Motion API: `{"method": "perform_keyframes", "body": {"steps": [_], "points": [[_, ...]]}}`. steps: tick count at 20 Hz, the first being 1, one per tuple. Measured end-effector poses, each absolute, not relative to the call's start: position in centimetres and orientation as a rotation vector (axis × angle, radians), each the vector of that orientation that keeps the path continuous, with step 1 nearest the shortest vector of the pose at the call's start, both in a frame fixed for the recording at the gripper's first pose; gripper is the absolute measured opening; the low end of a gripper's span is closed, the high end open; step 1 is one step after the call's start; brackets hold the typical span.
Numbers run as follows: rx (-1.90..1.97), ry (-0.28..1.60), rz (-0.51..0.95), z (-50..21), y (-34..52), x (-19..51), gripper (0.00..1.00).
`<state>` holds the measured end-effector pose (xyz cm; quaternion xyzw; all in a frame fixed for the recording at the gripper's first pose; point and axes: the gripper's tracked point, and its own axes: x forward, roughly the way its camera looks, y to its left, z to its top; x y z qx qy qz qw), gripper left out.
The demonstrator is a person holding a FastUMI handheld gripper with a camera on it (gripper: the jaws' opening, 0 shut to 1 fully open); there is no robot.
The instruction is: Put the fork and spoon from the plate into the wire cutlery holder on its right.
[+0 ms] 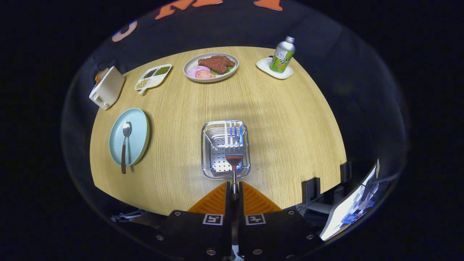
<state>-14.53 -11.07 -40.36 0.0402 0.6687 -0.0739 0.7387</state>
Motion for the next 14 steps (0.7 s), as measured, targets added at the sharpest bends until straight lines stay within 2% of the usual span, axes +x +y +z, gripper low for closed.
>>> {"method": "perform_keyframes", "body": {"steps": [5, 11, 12, 14], "points": [[0.071, 1.379, -0.139, -39.1, -11.8, -11.9, 0.12], [0.108, 1.048, -0.152, -34.5, -12.3, -5.4, 0.15], [0.113, 0.974, -0.151, -33.1, -12.3, -4.5, 0.19], [0.105, 0.828, -0.144, -30.1, -11.9, -2.1, 0.39]]}}
